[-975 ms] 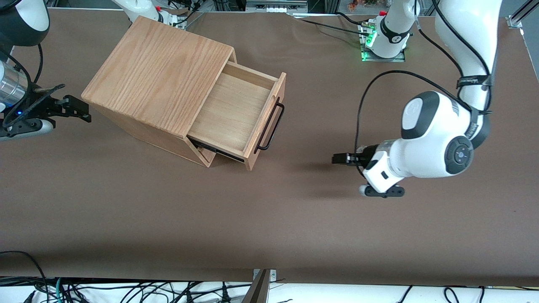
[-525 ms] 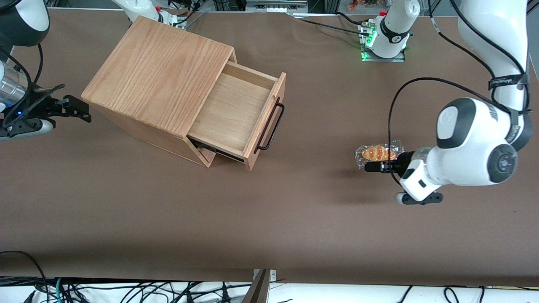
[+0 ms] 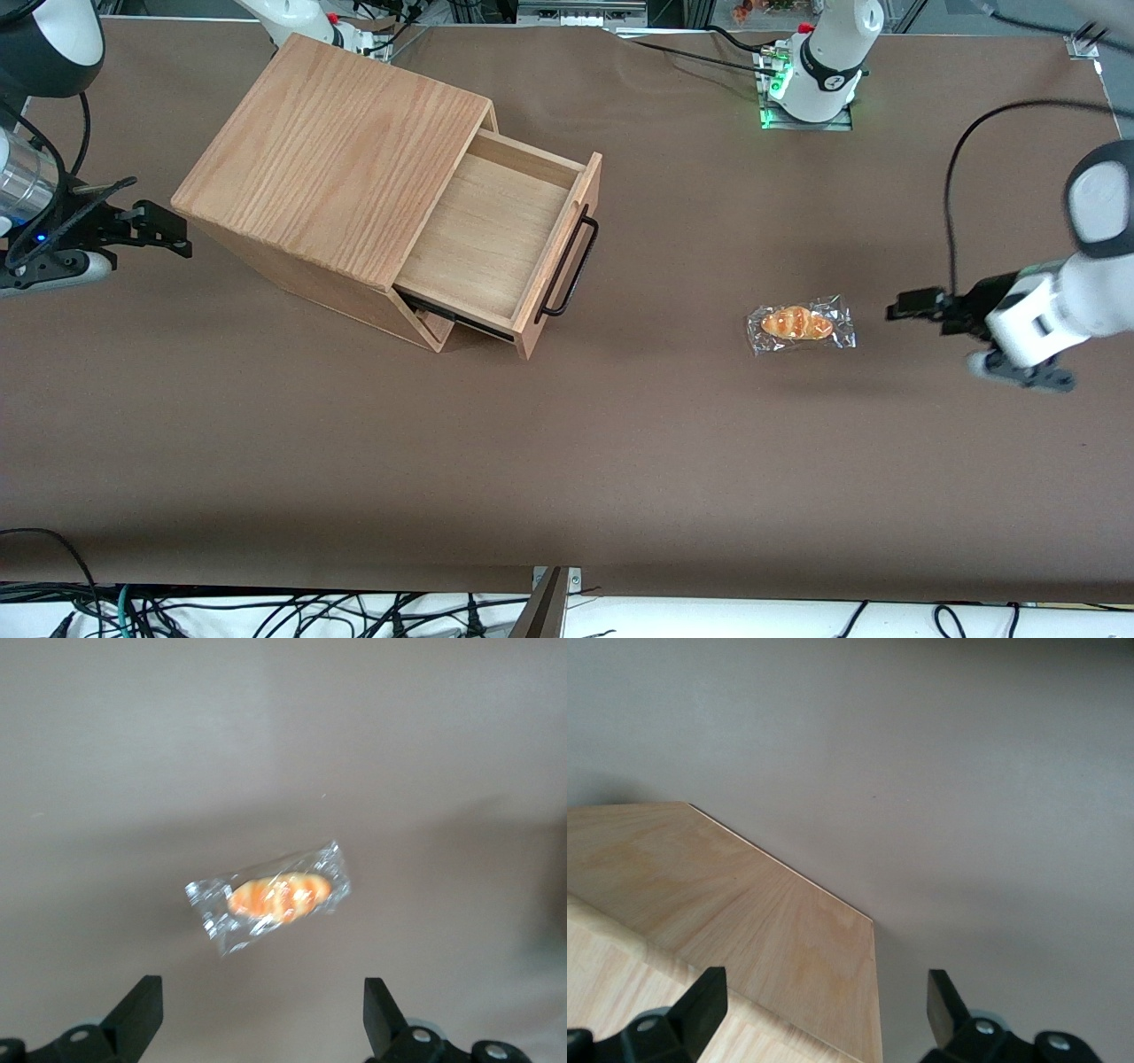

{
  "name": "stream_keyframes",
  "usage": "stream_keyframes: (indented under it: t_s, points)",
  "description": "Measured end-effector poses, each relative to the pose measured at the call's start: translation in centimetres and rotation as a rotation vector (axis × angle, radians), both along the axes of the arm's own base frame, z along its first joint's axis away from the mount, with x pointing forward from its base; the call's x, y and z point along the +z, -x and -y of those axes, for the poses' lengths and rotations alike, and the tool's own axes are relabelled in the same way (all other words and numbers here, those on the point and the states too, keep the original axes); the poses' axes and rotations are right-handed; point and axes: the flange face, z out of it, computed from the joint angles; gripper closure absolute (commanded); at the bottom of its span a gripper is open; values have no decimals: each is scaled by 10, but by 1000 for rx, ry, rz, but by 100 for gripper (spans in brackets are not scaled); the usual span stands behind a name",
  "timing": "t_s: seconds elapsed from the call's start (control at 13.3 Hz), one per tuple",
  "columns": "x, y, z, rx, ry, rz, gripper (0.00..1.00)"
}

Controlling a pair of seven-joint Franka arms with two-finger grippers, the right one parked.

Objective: Open top drawer with left arm

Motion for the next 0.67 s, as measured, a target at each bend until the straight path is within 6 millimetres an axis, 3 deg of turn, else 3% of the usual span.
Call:
stream_keyframes:
  t_s: [0.15,0.38,0.53,0.67]
  points:
    - [46,31,-8,-31,-88,52,0]
    - [111,68,5,-64,-134,135,0]
    - [138,82,10,-70,-137,183,0]
    - [146,85,21,-89,-139,200,0]
